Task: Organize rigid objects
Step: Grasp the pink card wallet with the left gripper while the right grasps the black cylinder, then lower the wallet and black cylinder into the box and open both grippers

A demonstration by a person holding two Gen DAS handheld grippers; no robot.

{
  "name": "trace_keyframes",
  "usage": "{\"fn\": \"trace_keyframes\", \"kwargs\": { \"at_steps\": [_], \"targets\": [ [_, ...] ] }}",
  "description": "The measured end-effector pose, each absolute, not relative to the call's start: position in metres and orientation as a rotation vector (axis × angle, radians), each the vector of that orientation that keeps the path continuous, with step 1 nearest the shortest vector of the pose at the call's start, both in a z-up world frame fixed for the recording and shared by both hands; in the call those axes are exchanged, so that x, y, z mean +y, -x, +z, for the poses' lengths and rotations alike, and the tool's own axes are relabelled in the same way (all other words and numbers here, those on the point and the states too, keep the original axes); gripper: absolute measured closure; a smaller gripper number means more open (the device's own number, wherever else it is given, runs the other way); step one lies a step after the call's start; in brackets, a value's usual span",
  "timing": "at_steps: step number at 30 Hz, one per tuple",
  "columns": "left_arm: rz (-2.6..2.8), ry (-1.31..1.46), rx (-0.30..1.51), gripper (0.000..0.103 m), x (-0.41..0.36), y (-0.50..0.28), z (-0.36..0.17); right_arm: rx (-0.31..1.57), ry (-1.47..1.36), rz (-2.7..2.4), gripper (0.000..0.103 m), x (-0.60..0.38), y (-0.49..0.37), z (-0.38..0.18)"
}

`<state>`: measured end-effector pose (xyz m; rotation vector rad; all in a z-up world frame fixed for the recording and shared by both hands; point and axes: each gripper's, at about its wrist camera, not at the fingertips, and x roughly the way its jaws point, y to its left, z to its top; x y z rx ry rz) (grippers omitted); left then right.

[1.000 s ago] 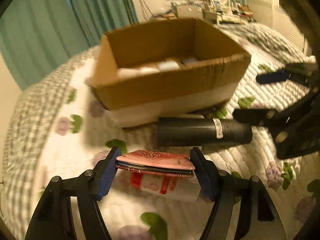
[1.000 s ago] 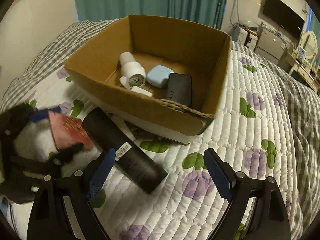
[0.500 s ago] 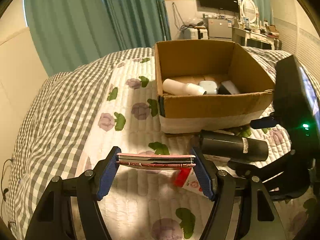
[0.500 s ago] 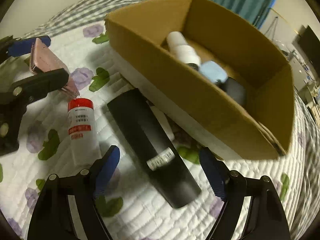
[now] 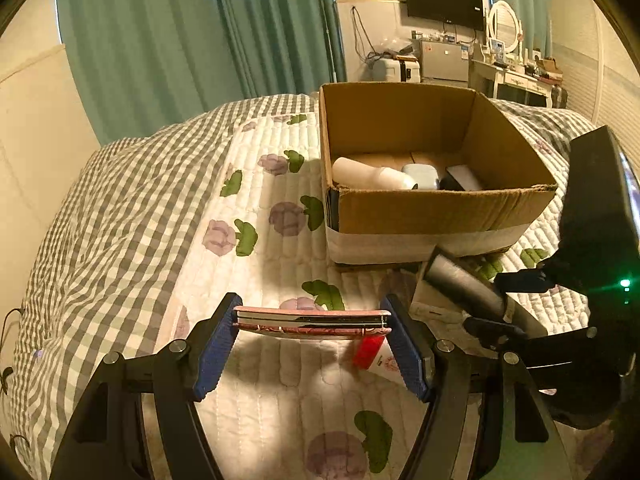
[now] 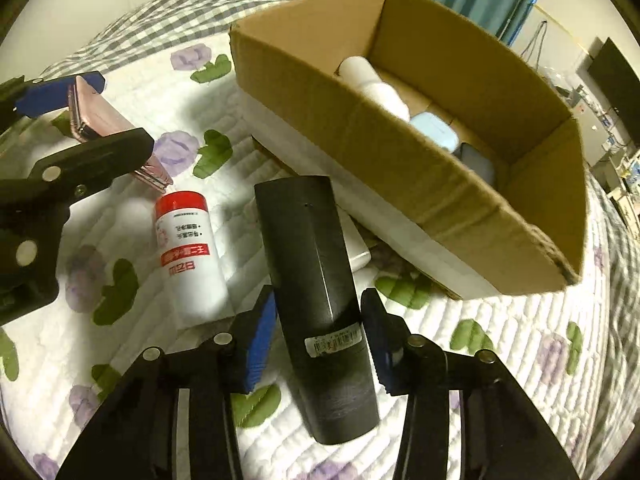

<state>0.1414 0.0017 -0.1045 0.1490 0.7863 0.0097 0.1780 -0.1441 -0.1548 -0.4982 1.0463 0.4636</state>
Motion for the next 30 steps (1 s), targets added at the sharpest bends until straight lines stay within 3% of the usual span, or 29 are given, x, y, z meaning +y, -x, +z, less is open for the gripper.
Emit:
{"fn": "trace_keyframes", "kwargs": {
  "at_steps": [14,30],
  "targets": [
    [-0.026,-0.13,0.729,0.031,-0.013,-0.11,-0.066,0.948,0.392,0.417,0.064,-0.166,-0.141,-0.097],
    [-0.083,-0.096,0.584,0.031,-0.024,-0.154,0.018,0.739,0.22,0.371,0.064,-0.21,-0.179,0.038]
  ]
}}
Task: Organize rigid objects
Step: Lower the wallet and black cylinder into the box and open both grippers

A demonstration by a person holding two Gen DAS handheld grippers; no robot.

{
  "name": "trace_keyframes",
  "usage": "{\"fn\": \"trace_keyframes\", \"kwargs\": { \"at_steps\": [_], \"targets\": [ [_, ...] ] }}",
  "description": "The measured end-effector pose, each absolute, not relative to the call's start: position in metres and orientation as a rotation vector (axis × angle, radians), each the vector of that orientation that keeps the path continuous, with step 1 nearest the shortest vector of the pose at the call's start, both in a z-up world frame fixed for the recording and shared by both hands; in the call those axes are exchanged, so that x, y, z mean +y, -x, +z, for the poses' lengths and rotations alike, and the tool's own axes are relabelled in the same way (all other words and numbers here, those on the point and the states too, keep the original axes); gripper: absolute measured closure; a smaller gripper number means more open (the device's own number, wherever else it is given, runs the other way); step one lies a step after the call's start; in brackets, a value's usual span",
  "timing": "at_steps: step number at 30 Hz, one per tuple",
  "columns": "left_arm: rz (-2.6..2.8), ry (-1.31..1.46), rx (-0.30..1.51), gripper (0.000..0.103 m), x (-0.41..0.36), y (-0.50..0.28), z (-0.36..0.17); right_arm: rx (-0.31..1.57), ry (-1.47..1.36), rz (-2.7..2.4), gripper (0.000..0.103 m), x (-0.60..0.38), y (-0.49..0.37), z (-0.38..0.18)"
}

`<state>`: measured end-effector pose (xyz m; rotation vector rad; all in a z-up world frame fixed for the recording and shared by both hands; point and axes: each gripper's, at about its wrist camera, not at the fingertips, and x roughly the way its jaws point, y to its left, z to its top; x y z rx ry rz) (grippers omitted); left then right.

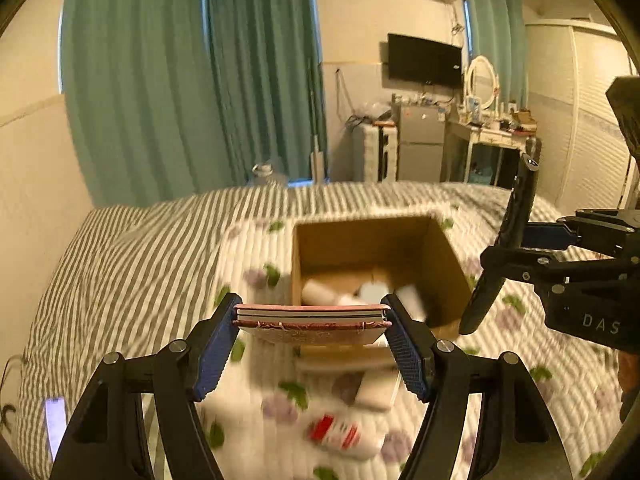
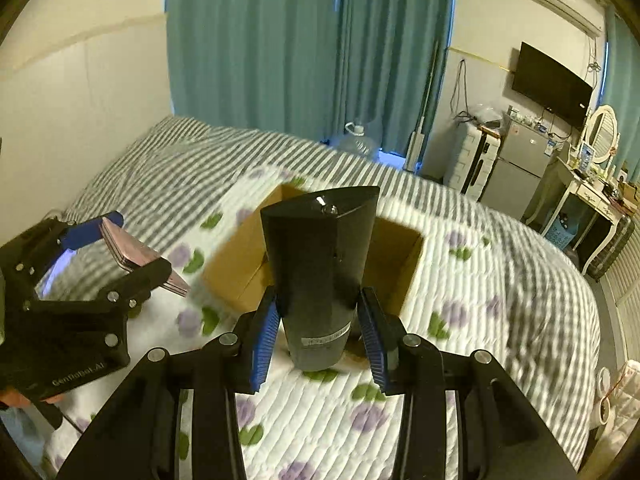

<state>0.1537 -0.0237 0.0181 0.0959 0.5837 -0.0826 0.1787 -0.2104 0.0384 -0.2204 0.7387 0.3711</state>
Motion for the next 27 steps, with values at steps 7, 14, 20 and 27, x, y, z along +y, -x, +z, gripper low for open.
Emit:
{"fn": "trace_keyframes", "kwargs": {
  "at_steps": [7,14,20,27],
  "targets": [
    [-0.136,-0.115,0.566,0.031,-0.041,-0.206,0.013,0.806,0.203,0.34,0.064,-0.222,-0.23,0.04],
    [-0.158,-0.14,0.649,0.031,-0.065,-0.254,-0.036,0.89,0.222,0.319,0.064,-0.229,-0.26,0.003],
    [-0.159,-0.164,0.693,0.031,-0.07,-0.269,-0.067,0.925,0.22,0.338,0.064,-0.233,-0.27,-0.025],
    [-0.125,-0.198,0.707,0.028,-0.071,-0.274,-0.08,0.948,0.227,0.341,0.064,-0.231,-0.277,-0.041]
  ]
}}
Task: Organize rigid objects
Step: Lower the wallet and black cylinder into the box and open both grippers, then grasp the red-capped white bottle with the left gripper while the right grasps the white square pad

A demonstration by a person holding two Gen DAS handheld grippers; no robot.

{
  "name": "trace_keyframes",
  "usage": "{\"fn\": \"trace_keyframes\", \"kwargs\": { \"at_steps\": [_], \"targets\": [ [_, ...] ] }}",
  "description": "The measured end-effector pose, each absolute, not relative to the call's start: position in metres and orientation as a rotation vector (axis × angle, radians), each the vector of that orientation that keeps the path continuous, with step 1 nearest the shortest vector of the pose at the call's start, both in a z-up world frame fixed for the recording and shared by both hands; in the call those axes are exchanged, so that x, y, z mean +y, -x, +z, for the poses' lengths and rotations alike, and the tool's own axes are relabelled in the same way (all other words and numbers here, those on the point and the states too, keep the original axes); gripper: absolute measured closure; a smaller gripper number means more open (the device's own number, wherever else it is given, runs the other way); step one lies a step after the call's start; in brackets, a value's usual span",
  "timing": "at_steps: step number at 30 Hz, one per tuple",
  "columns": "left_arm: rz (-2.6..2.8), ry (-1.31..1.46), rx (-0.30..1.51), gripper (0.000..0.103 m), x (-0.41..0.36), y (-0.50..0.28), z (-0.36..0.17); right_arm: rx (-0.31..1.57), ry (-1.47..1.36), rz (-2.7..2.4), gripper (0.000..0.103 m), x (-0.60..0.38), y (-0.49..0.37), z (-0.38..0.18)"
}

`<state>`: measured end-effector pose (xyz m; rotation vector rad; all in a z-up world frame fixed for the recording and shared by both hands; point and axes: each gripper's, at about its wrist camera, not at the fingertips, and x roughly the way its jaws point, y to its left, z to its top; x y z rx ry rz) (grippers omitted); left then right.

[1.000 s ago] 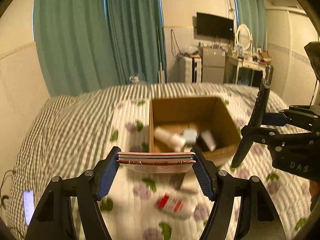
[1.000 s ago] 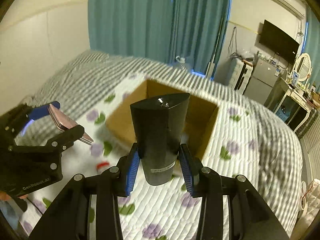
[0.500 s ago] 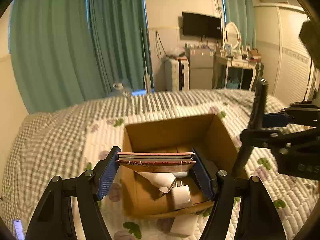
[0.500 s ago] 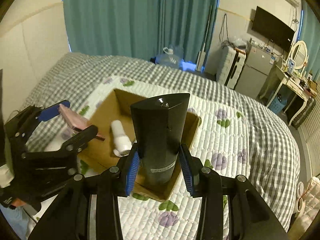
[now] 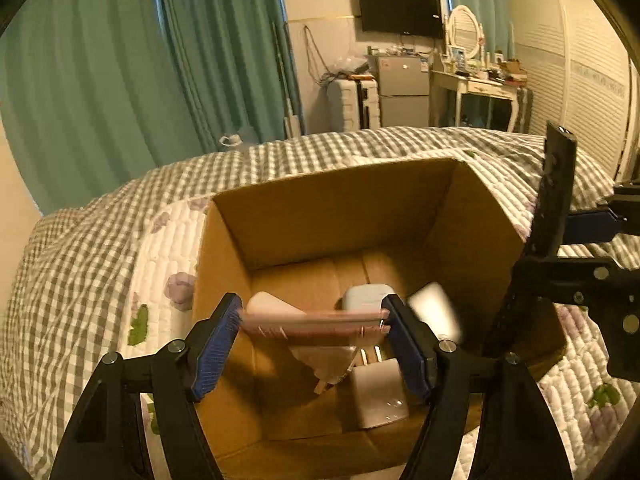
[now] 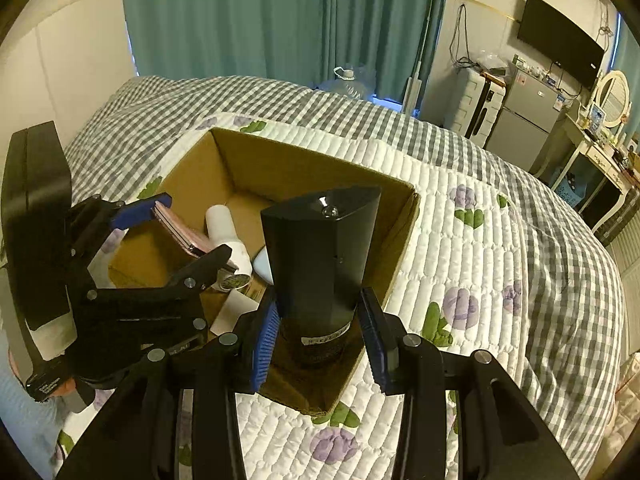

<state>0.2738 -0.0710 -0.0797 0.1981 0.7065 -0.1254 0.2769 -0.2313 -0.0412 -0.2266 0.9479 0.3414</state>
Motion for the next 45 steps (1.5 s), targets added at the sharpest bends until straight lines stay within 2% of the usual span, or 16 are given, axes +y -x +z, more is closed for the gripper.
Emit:
{"fn": "trace_keyframes", "kwargs": {
  "at_steps": [2,9,13,19,21,22,27,30,32,35,37,45],
  "targets": [
    [-0.114,-0.198,0.707,0.023,-0.069,-0.276,-0.077,0.953,0.232,0.339,0.064,-0.23,-0.277,-0.043],
    [-0.126,-0.135,0.683,0.022,-0.053,-0.268,-0.054,0.976,0.239,0.323,0.064,-0.224,-0.285,-0.05],
    [-0.107,-0.116,0.658,0.017,-0.04,-0.264,-0.041,0.985,0.226,0.305,0.064,-0.218,-0.299,-0.059],
    [-0.103,-0.076,0.632,0.017,-0.02,-0.258,-0.033,0.979,0.207,0.299,0.069,-0.203,-0.324,-0.074],
    [-0.099,-0.066,0.633,0.017,-0.015,-0.257,-0.034,0.959,0.182,0.294,0.059,-0.2,-0.33,-0.074],
    [-0.09,-0.062,0.636,0.017,-0.013,-0.257,-0.034,0.958,0.167,0.295,0.046,-0.199,-0.332,-0.073],
    [-0.072,-0.049,0.645,0.017,-0.004,-0.249,-0.034,0.926,0.163,0.278,0.041,-0.198,-0.323,-0.061],
    [-0.059,-0.055,0.643,0.013,-0.001,-0.236,-0.028,0.889,0.174,0.261,0.031,-0.202,-0.303,-0.044],
    [-0.046,-0.049,0.641,0.003,0.002,-0.223,-0.023,0.856,0.184,0.252,0.022,-0.206,-0.284,-0.03],
    [-0.034,-0.047,0.623,0.001,0.003,-0.201,-0.018,0.805,0.202,0.238,0.012,-0.211,-0.254,-0.01],
    [-0.031,-0.05,0.626,0.001,0.002,-0.189,-0.018,0.771,0.208,0.226,0.008,-0.215,-0.234,0.0],
    [-0.003,-0.048,0.652,0.001,-0.001,-0.146,-0.032,0.694,0.211,0.204,0.006,-0.228,-0.166,0.005]
  ]
}}
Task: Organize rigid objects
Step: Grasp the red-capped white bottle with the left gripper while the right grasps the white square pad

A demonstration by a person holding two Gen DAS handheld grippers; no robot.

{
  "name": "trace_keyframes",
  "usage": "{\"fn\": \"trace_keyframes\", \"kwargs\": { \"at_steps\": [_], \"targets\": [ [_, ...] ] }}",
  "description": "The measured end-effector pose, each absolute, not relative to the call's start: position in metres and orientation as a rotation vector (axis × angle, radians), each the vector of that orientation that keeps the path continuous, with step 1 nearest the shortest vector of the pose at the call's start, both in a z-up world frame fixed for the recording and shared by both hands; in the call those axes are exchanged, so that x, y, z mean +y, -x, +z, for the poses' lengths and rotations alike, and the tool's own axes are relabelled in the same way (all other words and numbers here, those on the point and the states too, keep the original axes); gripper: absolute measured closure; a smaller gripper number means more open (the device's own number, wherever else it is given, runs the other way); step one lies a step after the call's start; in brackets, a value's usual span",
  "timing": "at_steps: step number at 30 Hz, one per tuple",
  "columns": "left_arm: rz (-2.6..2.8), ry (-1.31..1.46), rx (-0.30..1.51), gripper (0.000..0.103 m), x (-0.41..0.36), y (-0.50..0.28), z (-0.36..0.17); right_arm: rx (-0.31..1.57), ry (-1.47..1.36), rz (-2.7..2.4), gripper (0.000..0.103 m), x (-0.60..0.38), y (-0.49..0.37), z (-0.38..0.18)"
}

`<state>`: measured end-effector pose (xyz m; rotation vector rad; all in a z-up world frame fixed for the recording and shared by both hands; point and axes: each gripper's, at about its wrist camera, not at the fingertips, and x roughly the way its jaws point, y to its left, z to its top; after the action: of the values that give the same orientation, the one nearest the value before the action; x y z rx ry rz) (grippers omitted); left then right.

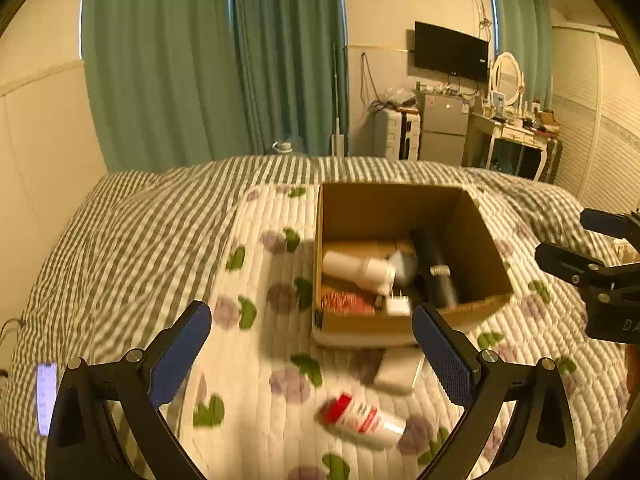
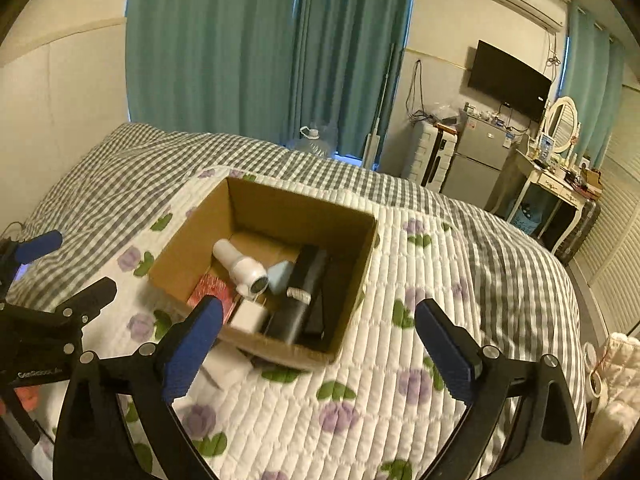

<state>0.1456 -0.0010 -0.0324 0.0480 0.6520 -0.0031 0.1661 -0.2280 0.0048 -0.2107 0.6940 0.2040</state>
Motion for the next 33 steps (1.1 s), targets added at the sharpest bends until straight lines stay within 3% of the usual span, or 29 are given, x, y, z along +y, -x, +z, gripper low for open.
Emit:
{"fn": "trace_keyframes", "kwargs": {
  "at_steps": [14,33],
  "targets": [
    [-0.08,-0.103,0.85,0.001,-0.028,-0.133,-0.139,0.892,0.139,0.222,0.006,-0.238,-0.159,-0.117],
    [-0.097,-0.188,0.917,0.001,-0.046,-0.16,-0.183,1.007,0.021,0.148,0.006,-0.259,-0.169,-0.142]
  ]
}}
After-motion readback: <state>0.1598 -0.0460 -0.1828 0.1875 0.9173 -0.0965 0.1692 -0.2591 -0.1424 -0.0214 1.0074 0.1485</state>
